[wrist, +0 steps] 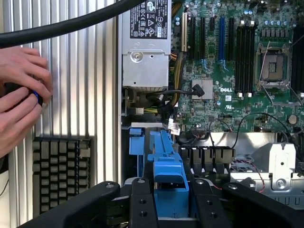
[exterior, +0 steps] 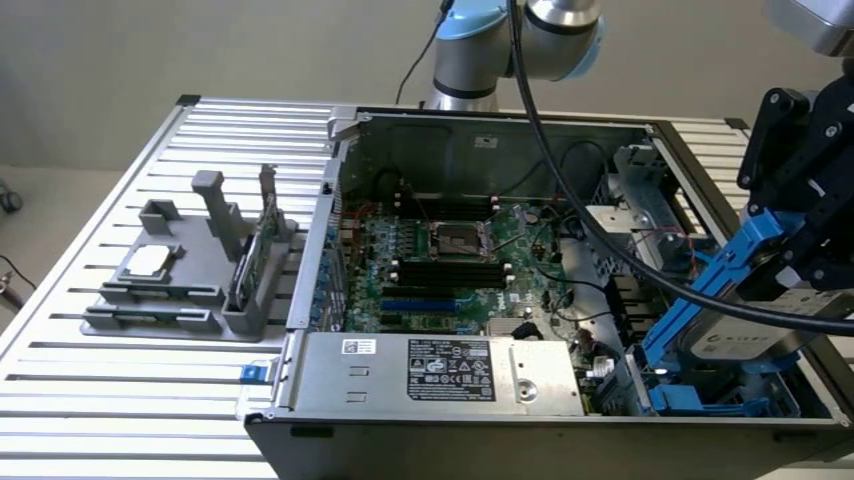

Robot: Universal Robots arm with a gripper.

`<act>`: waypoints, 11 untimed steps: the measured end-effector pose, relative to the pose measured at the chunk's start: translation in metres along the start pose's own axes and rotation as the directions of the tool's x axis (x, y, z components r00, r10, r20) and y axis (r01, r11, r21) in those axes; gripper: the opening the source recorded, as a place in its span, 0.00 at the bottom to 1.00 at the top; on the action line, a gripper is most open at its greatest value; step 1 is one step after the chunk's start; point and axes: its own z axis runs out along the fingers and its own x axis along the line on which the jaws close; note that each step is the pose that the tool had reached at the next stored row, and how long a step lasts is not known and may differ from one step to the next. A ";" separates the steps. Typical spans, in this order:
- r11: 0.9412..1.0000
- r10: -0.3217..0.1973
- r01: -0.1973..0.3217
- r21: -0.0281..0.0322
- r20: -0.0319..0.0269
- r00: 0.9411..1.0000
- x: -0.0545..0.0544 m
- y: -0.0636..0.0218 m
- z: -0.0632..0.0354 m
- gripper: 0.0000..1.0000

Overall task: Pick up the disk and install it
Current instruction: 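Insert the disk into the insertion slot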

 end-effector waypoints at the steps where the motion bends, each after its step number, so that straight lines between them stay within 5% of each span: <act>1: 1.000 0.000 0.000 0.000 0.000 1.000 0.000 0.0000 0.0000 0.33; 11: 1.000 0.000 0.000 0.000 -0.001 1.000 0.001 0.0012 -0.0012 0.33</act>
